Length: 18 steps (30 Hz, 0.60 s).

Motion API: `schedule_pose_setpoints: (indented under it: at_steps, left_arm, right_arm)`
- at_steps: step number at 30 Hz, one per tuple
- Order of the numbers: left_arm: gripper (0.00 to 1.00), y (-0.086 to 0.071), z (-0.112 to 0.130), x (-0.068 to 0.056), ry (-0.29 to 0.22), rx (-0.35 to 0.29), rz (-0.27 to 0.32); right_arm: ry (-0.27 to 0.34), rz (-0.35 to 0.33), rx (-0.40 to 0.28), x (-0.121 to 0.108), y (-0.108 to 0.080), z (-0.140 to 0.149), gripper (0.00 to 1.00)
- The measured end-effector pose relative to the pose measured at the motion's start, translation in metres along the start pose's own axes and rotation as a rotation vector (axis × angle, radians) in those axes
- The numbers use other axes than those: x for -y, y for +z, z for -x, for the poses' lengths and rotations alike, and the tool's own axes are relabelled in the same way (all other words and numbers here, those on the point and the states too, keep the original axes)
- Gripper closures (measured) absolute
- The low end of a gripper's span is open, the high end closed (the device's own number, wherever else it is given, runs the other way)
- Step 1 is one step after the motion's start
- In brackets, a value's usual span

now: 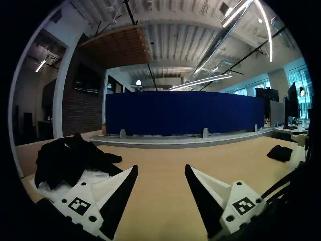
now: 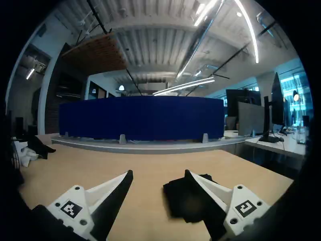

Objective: Fold towel

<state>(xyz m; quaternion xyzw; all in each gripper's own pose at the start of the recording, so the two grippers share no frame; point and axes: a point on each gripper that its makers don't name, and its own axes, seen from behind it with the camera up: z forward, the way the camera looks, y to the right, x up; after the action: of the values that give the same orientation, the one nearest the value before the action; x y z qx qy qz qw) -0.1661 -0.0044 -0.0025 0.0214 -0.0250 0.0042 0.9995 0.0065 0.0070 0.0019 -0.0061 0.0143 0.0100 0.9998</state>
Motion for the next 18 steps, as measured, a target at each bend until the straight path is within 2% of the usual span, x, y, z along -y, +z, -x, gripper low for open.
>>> schedule_pose_setpoints:
  at_steps: [18]
  left_arm:
    - [0.14,-0.0025,0.0001,0.0004,-0.001,0.000,0.000]
  right_arm:
    - [0.000,0.000,0.000,-0.0004,0.0000,-0.0003,0.00]
